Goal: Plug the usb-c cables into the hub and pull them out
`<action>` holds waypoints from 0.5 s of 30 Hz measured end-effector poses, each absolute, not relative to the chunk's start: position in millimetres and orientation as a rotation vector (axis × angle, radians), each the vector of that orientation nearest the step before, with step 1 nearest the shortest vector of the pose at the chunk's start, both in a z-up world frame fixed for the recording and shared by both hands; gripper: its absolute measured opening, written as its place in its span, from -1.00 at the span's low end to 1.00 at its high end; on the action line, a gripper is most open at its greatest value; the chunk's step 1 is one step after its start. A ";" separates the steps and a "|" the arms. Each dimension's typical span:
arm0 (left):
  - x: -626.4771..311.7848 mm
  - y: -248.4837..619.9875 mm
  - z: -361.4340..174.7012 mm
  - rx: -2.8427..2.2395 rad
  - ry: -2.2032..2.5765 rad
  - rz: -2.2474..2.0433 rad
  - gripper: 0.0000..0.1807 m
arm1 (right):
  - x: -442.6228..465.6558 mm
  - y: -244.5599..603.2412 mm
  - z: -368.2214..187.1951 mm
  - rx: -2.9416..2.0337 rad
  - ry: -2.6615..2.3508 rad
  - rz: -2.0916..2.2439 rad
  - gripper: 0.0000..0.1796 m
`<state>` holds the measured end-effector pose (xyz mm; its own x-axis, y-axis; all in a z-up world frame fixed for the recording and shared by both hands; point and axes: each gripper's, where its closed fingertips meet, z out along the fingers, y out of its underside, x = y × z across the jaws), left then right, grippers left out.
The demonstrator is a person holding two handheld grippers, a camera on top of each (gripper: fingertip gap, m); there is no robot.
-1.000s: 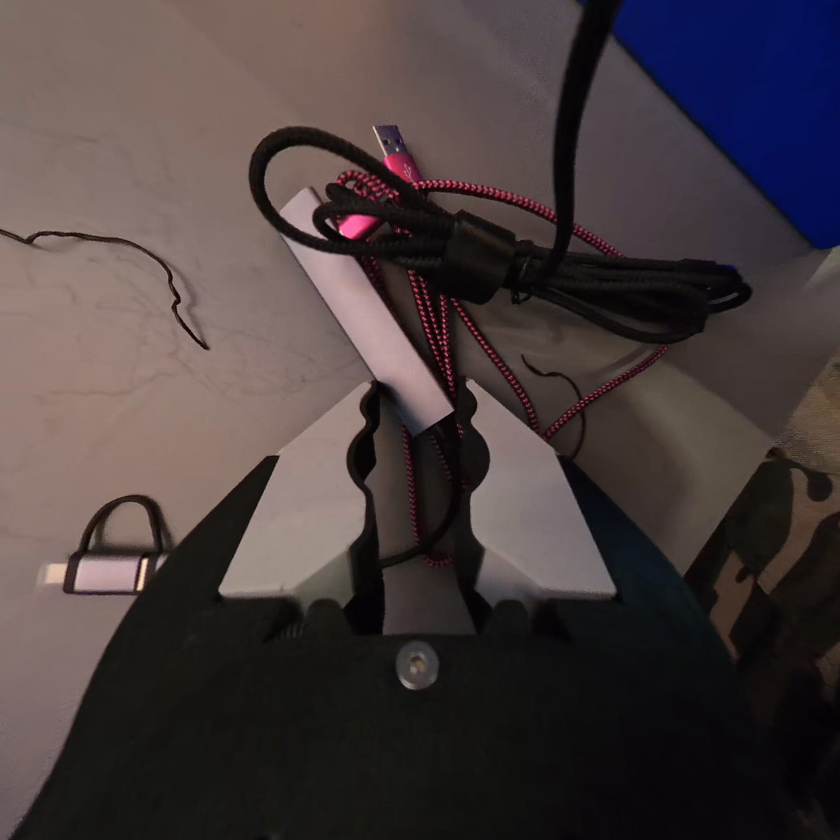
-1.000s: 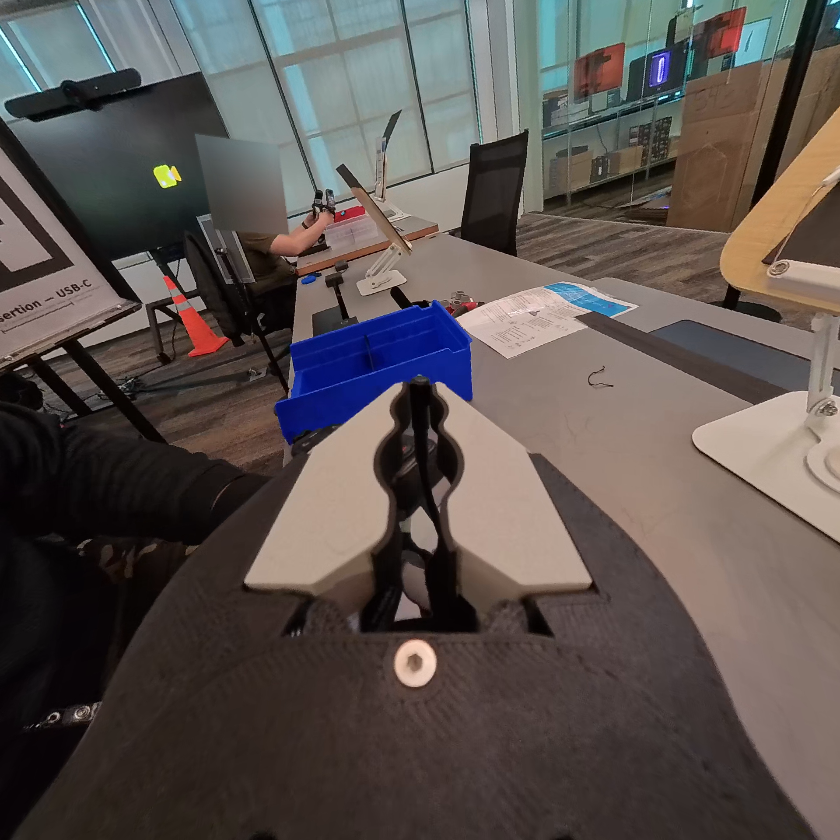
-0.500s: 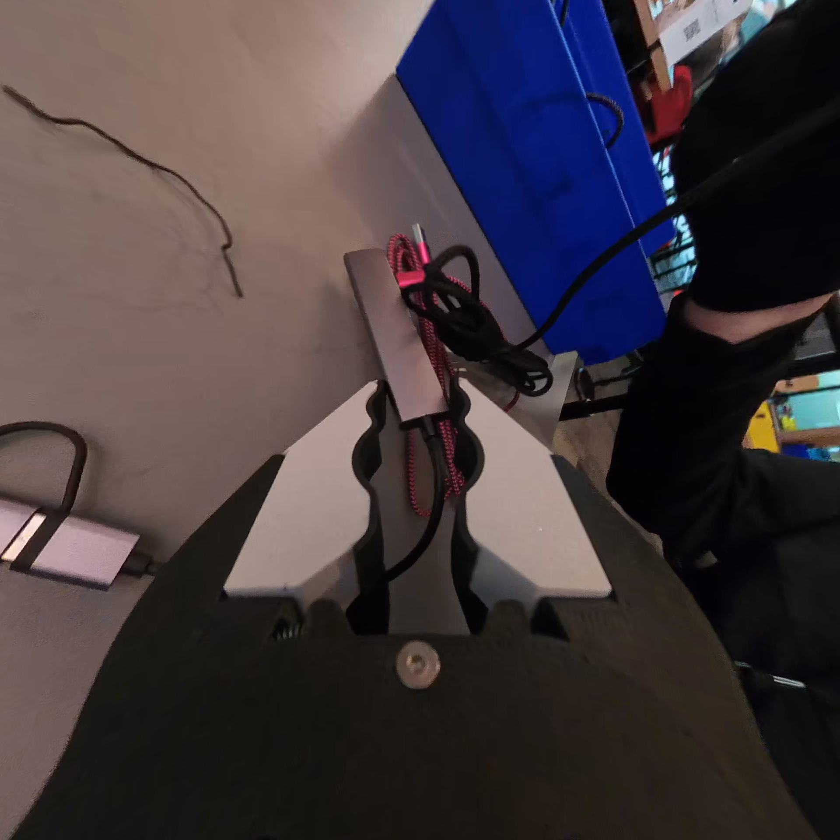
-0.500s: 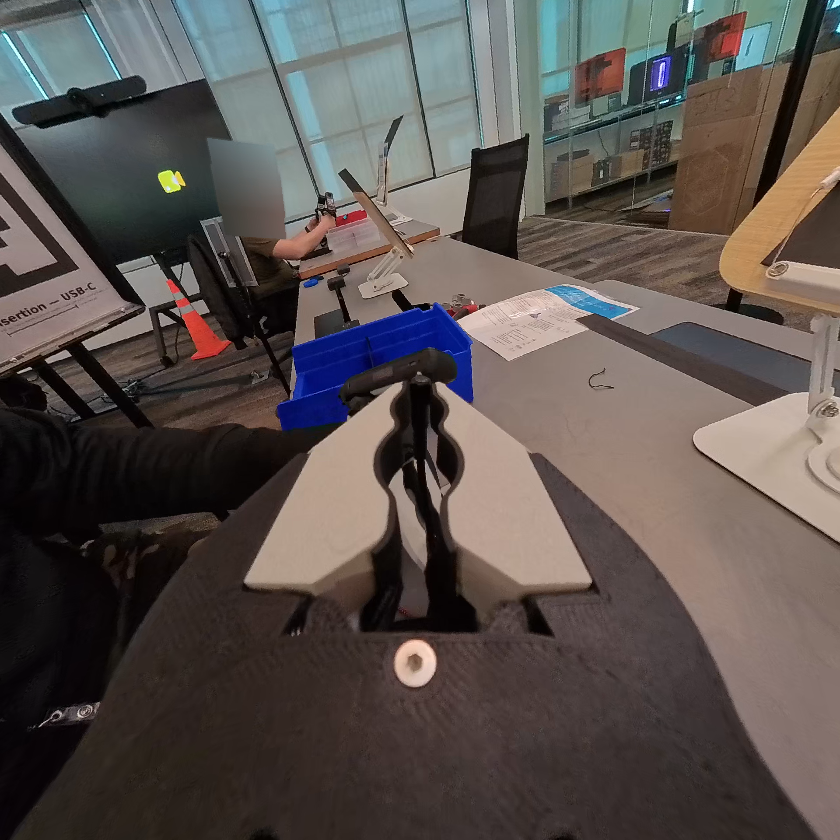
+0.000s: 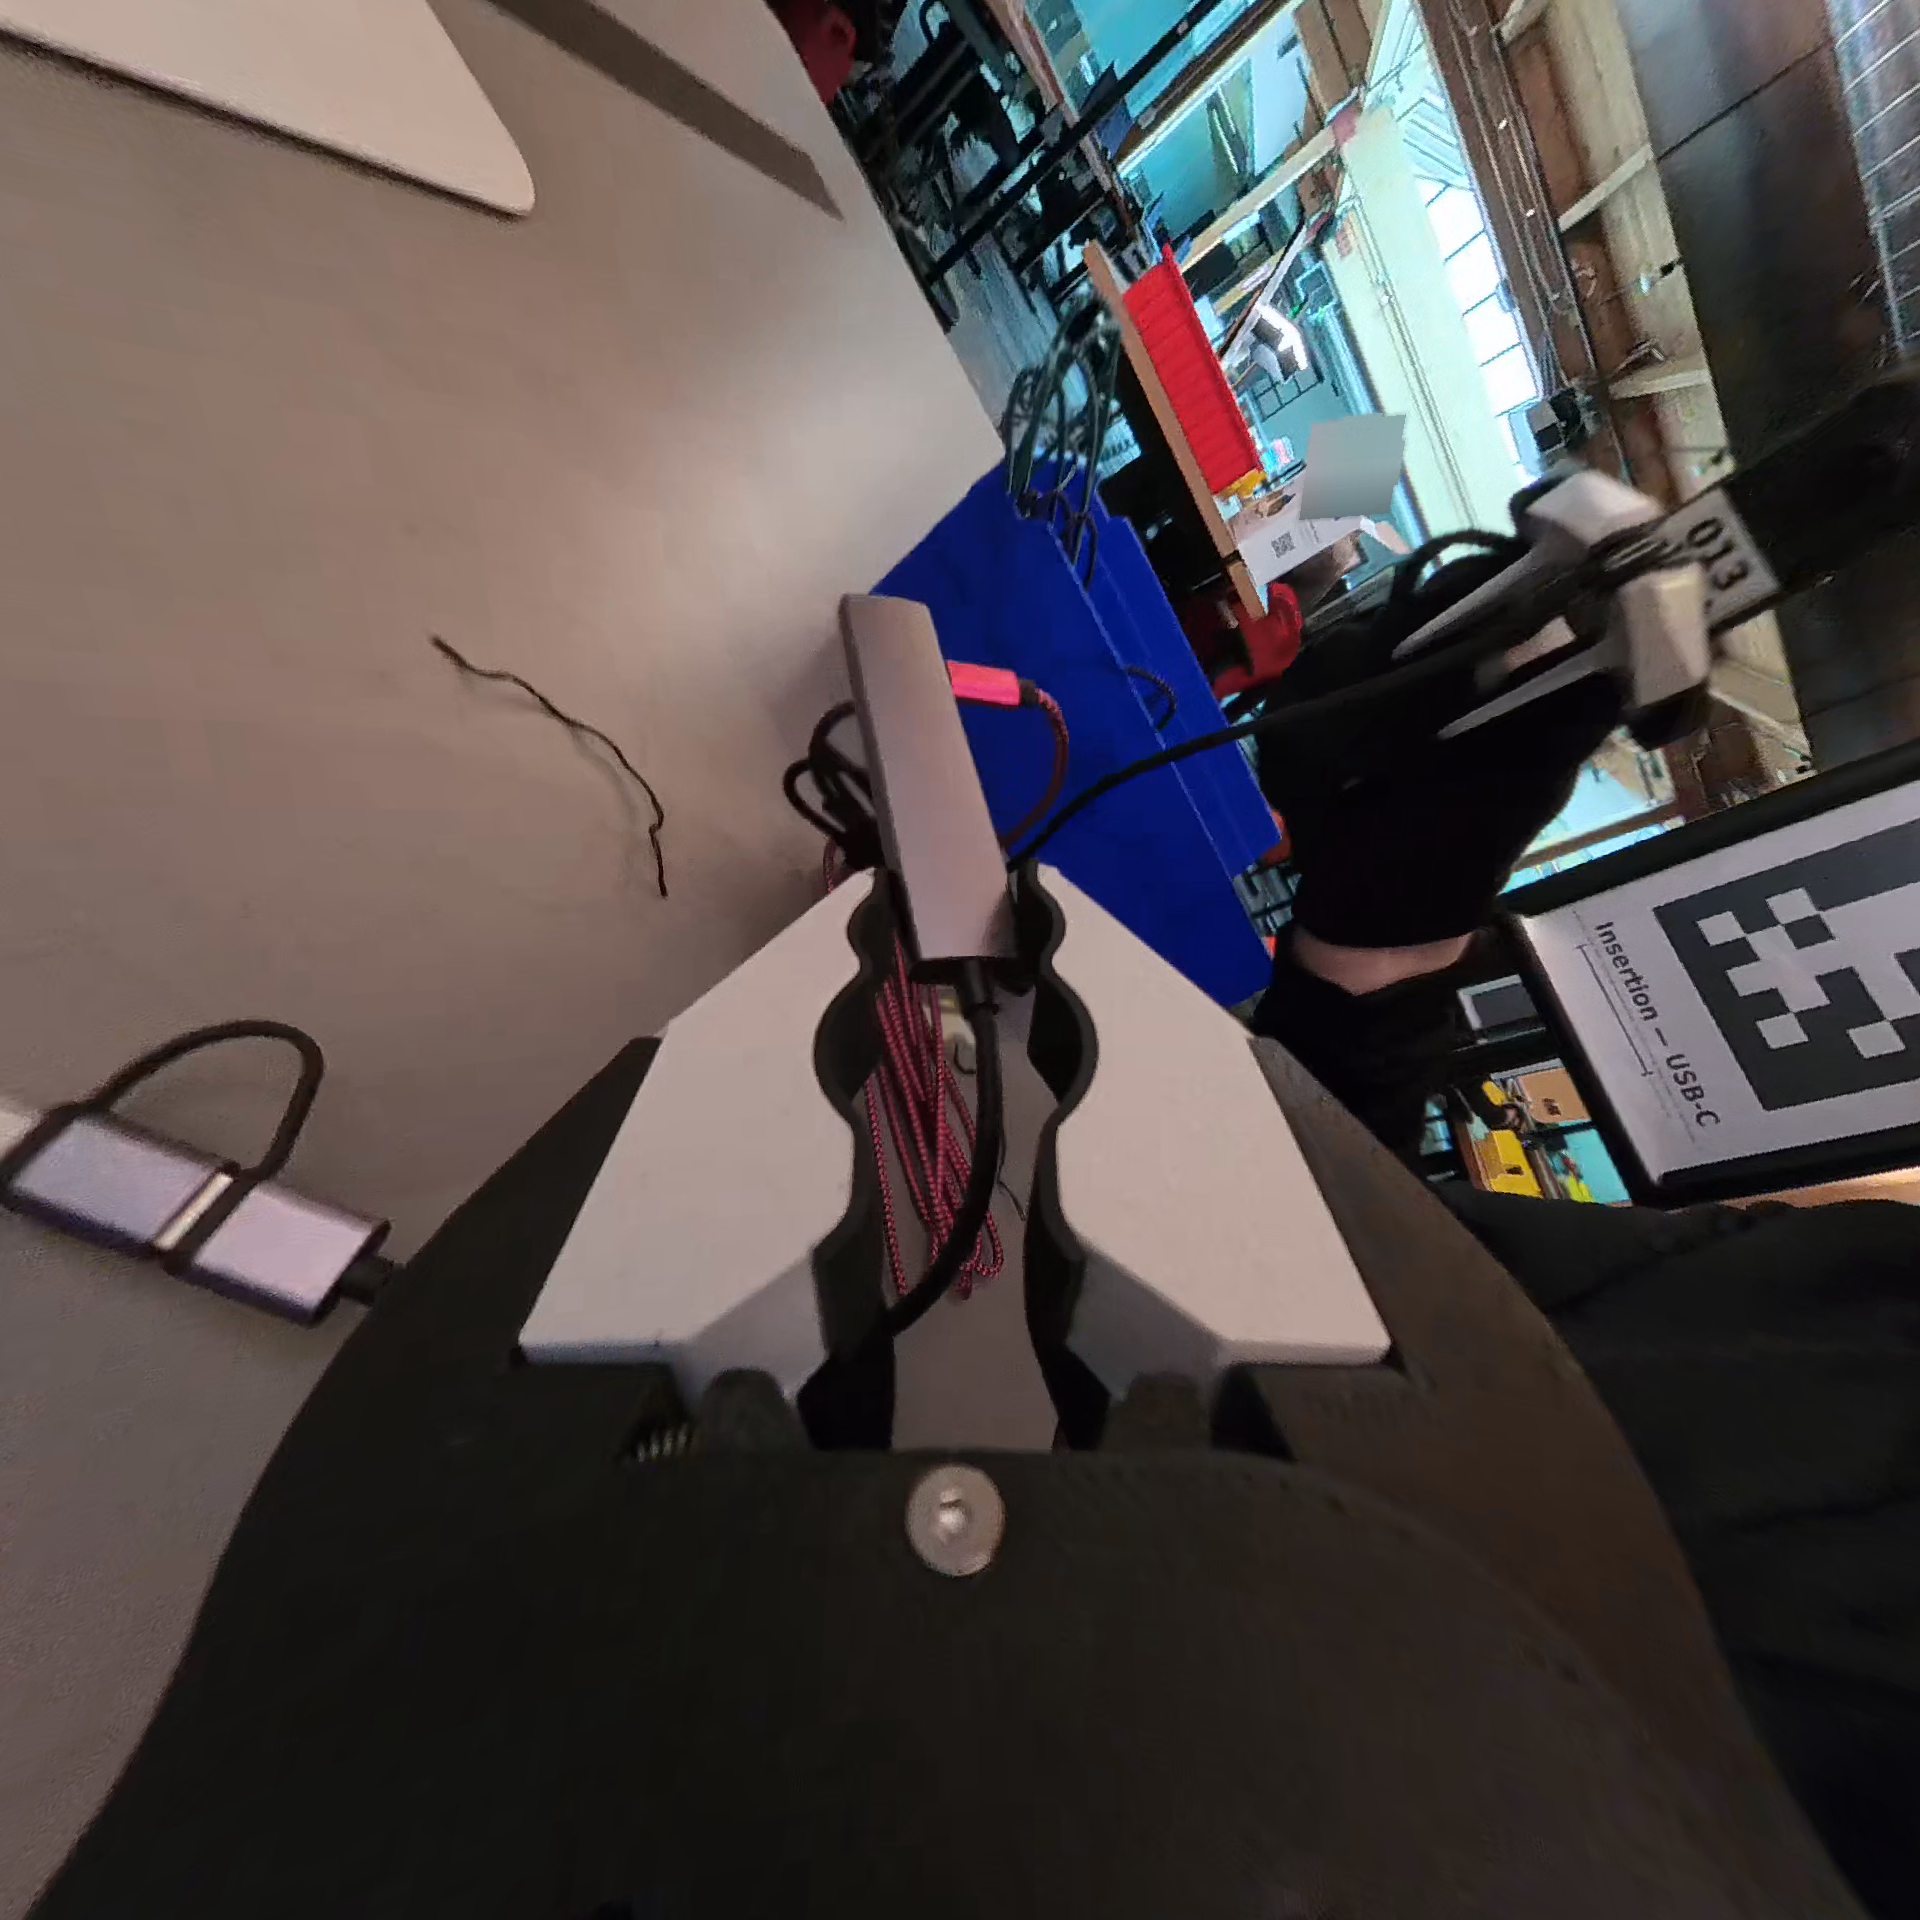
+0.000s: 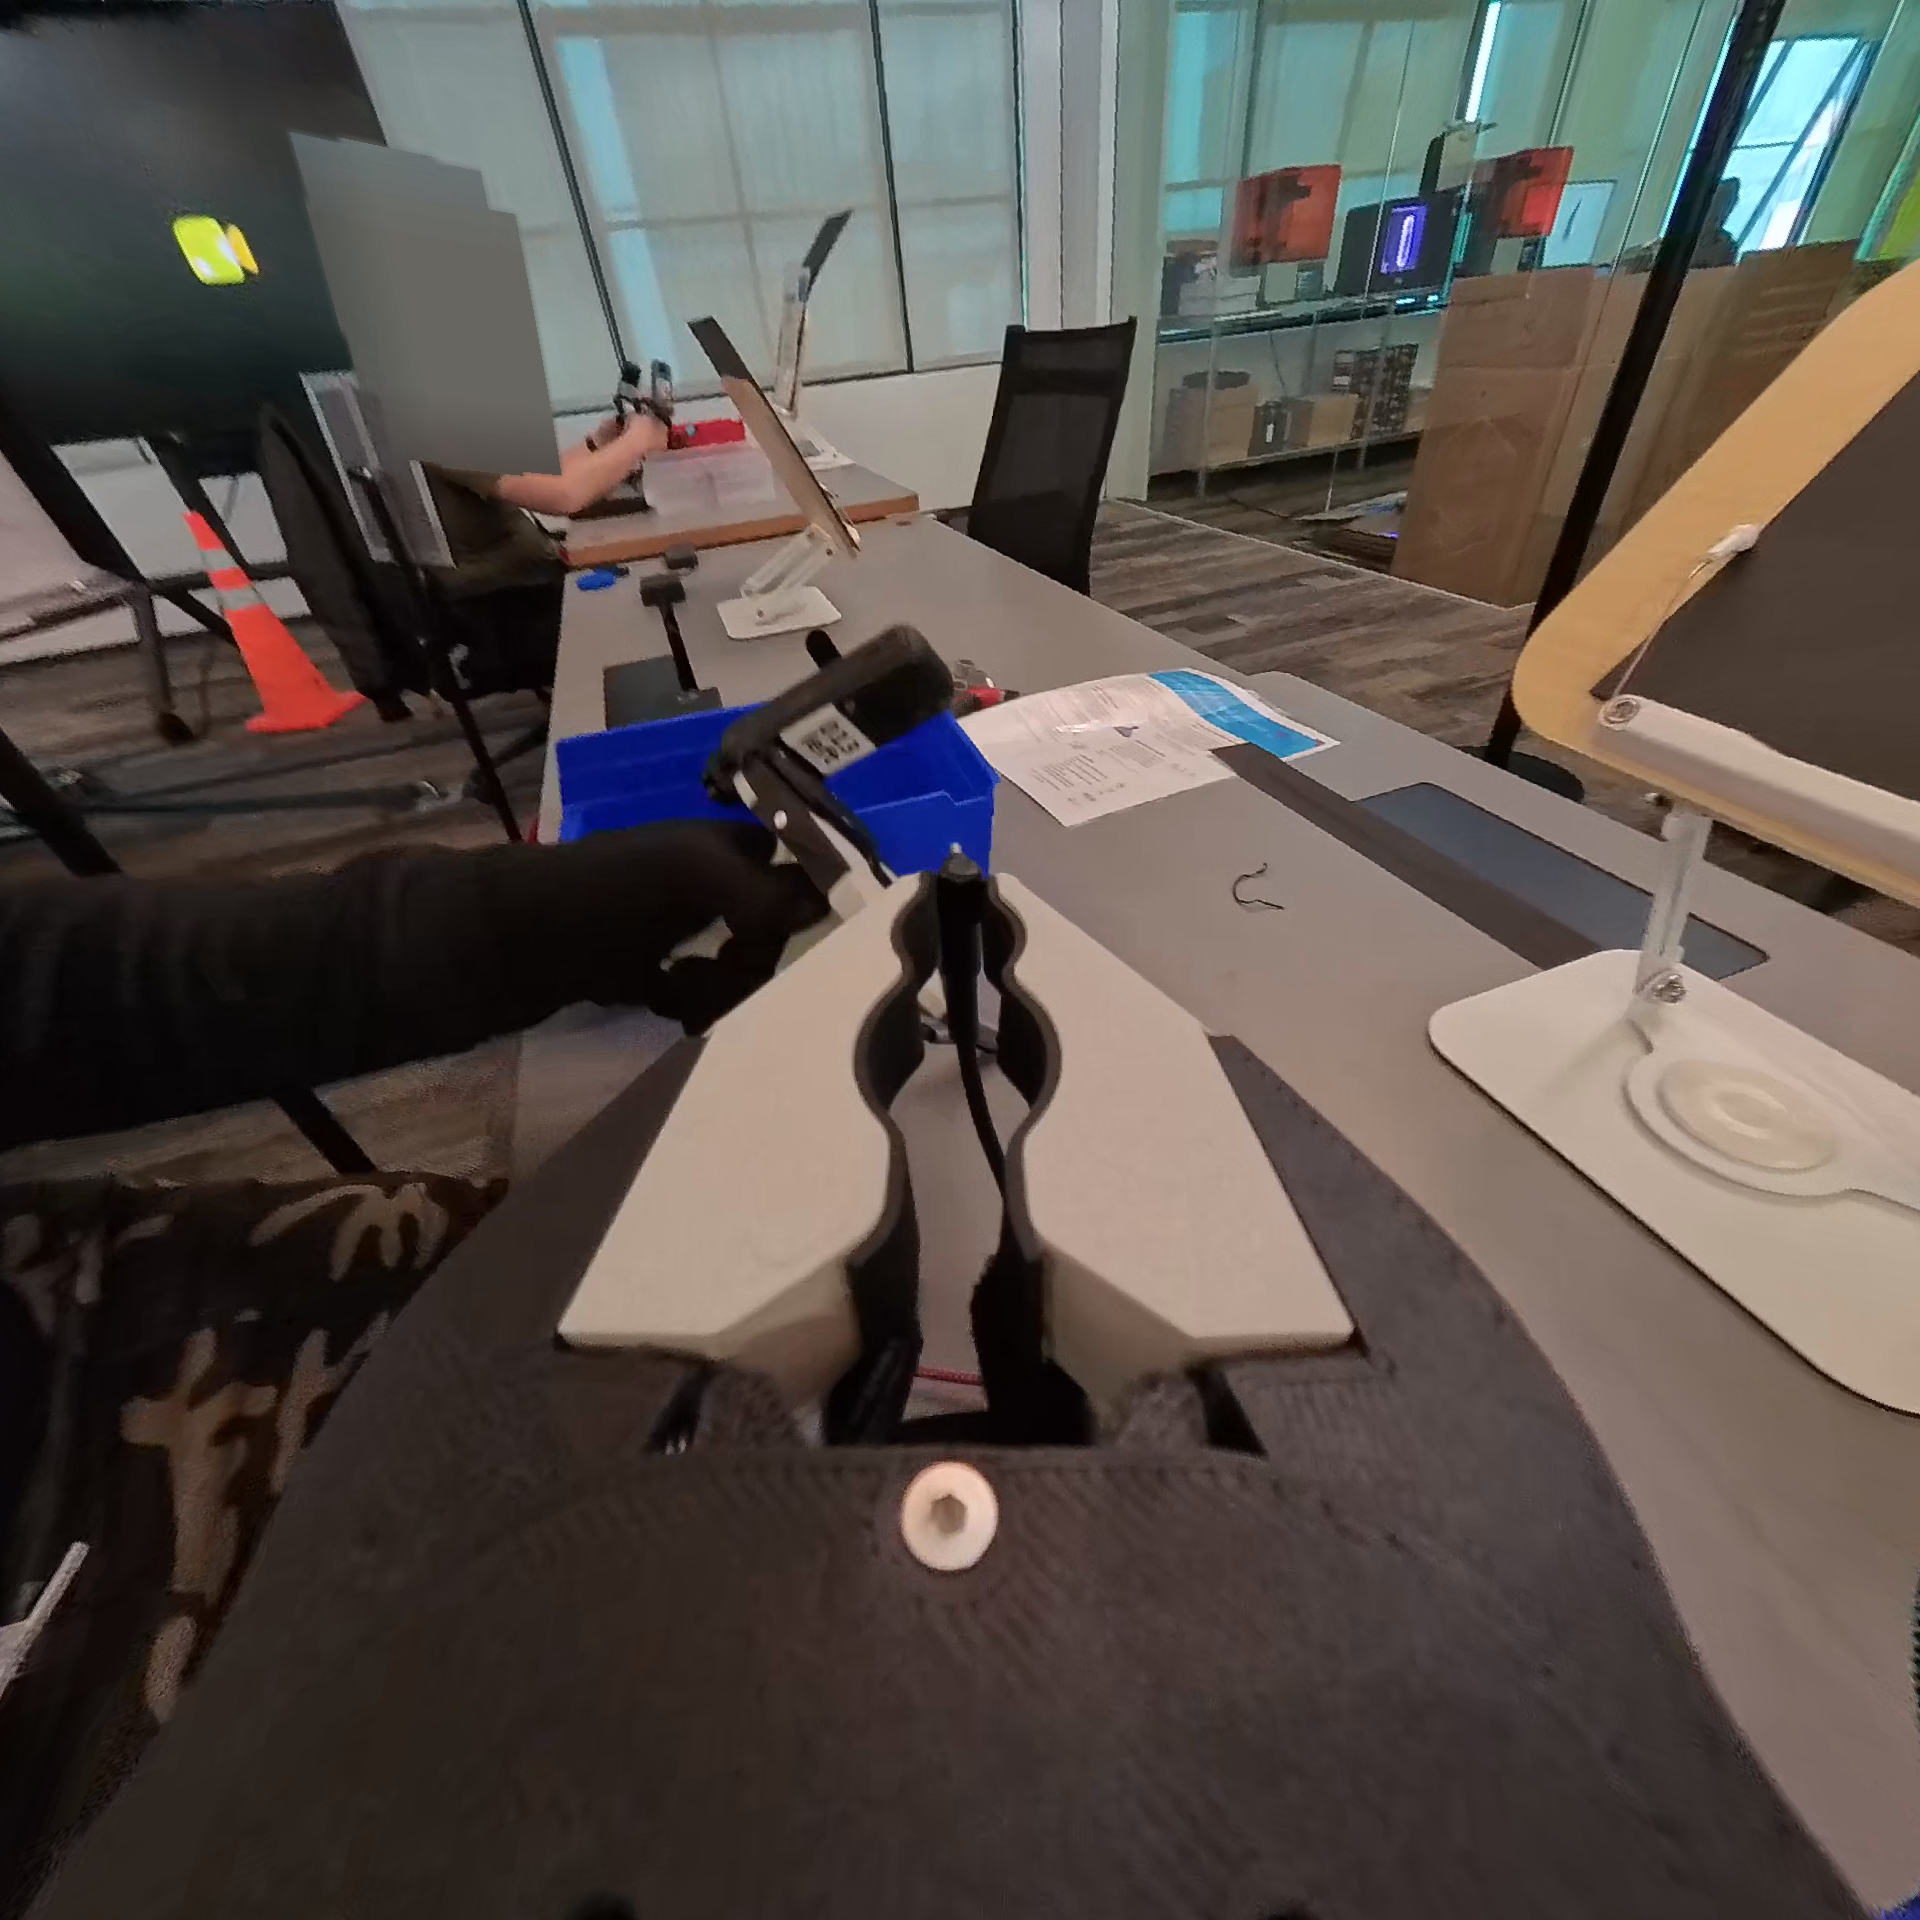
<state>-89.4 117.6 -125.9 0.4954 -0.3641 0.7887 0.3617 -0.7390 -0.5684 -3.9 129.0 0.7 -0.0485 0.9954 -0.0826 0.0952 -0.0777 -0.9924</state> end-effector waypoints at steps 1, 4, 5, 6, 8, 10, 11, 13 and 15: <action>-92.2 118.0 -121.3 -2.024 0.009 -1.283 -0.78 | -5.6 129.2 -0.9 -1.311 -1.287 1.234 -0.95; -94.9 117.0 -103.5 -1.962 0.012 -1.310 -0.93 | -13.8 121.5 -6.9 -1.262 -1.361 1.141 -0.94; -95.6 116.7 -102.1 -1.963 0.006 -1.307 -0.93 | -17.4 120.0 -10.6 -1.262 -1.380 1.116 -0.94; -97.0 116.7 -108.8 -2.010 0.021 -1.238 -0.93 | -20.9 119.4 -15.0 -1.271 -1.397 1.099 -0.95; -94.1 115.2 -117.7 -2.041 0.038 -1.219 -0.93 | -25.9 117.4 -19.8 -1.276 -1.411 1.106 -0.95; -90.3 113.9 -124.4 -2.038 0.034 -1.248 -0.93 | -27.2 117.6 -21.2 -1.282 -1.403 1.134 -0.94; -89.1 113.4 -127.5 -2.038 0.033 -1.250 -0.93 | -26.9 119.3 -22.5 -1.290 -1.400 1.134 -0.94; -85.4 112.2 -124.9 -1.985 0.020 -1.306 -0.93 | -25.7 120.1 -24.8 -1.303 -1.401 1.144 -0.95; -81.0 109.2 -128.7 -1.996 0.058 -1.273 -0.93 | -24.7 124.8 -30.2 -1.329 -1.409 1.102 -0.94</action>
<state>-81.0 109.2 -128.7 0.5029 -0.4108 0.7605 0.3404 -0.7146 -0.6111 -24.7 124.8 -30.2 -0.0384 0.9989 0.0251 0.2162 0.0328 -0.9758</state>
